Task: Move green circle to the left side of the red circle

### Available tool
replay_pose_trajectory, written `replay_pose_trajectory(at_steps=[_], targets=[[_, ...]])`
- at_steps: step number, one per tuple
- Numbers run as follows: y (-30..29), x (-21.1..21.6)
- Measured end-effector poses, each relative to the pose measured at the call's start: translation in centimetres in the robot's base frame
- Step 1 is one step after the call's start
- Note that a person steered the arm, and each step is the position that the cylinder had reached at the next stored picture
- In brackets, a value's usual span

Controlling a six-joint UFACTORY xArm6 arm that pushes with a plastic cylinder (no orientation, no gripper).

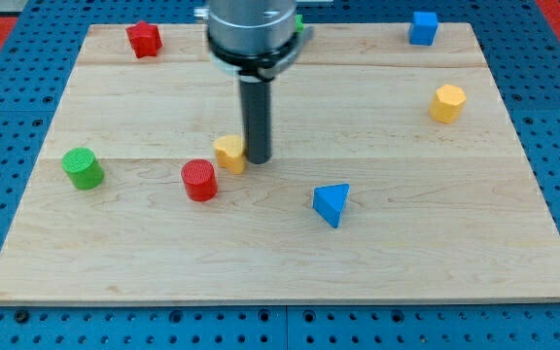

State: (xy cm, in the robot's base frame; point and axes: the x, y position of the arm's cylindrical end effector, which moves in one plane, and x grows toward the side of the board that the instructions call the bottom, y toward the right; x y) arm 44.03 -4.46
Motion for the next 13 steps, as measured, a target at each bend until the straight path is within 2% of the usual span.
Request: replay_pose_trajectory(at_steps=[2, 3, 5, 7, 9, 10, 11, 12, 13], targets=[[-8.2, -2.0], [-10.0, -5.0], [-11.8, -6.3], [-15.4, -4.5], [-15.4, 0.4], [-15.7, 1.3], [-17.5, -1.8], [-22.7, -3.6], [-22.2, -0.2]])
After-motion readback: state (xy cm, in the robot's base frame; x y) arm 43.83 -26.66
